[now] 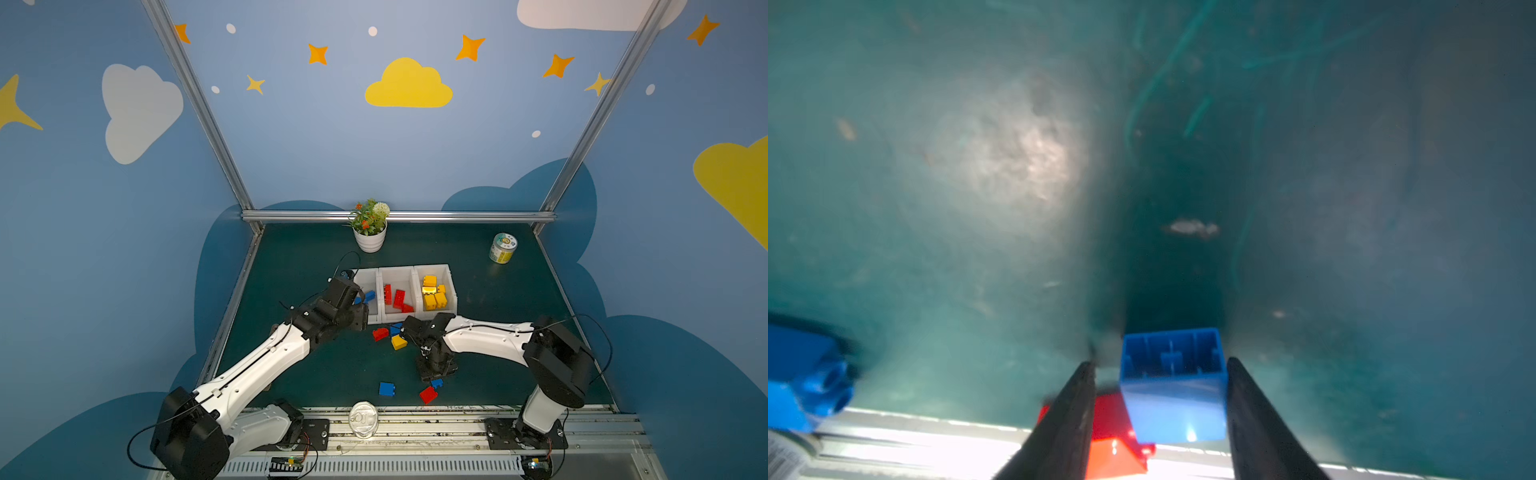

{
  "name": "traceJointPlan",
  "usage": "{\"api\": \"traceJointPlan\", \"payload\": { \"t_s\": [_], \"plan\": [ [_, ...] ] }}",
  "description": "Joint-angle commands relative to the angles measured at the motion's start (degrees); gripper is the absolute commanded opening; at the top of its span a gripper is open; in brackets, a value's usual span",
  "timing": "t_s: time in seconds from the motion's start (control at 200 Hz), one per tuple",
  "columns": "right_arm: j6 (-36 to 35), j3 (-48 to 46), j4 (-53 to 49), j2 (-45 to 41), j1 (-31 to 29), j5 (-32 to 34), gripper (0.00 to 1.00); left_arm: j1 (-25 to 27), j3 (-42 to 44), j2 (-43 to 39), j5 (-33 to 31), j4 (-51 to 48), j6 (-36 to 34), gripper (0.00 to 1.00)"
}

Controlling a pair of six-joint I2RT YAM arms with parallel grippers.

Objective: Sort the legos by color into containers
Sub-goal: 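Grasp a blue brick near the table edge with the right gripper while the left withdraws, then carry the blue brick into the blue compartment and open the right gripper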

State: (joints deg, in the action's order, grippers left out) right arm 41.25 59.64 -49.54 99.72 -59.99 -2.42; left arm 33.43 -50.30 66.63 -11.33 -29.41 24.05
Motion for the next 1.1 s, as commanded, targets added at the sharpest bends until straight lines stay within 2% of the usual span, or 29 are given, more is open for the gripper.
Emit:
{"api": "traceJointPlan", "payload": {
  "t_s": [0.0, 0.125, 0.28, 0.456, 0.681, 0.876, 1.096],
  "plan": [
    [0.22, 1.25, -1.99, 1.63, -0.82, 1.1, 0.41, -0.24, 0.45, -0.95, 0.17, 0.71, 0.44, 0.7],
    [0.41, 1.67, -2.12, 2.41, -1.34, 1.4, 0.32, -0.34, 0.77, -1.33, 0.26, 0.84, 0.5, 0.7],
    [-0.05, 2.25, -3.07, 2.25, -1.46, 2.26, 0.28, -0.31, 1.26, -1.77, 0.35, 0.84, 0.8, 0.7],
    [-6.66, 9.37, -7.36, 1.79, 1.16, 4.48, 0.27, -0.25, 1.57, -2.88, 0.09, 0.11, 1.08, 0.7],
    [-17.54, 30.16, -11.4, 6.95, 6.9, 4.51, 0.27, -0.53, 3.59, -6.62, -0.44, -1.72, 3.01, 0.7],
    [-23.67, 53.75, -14.29, 19.39, 8.74, 3.37, 0.27, -0.65, 6.48, -11.25, -0.07, -3.31, 5.23, 0.69],
    [-25.43, 75.17, -17.34, 34.14, 8.83, 0.75, 0.28, -0.73, 8.54, -15.83, 0.08, -5.31, 6.4, 0.69]
  ]
}}
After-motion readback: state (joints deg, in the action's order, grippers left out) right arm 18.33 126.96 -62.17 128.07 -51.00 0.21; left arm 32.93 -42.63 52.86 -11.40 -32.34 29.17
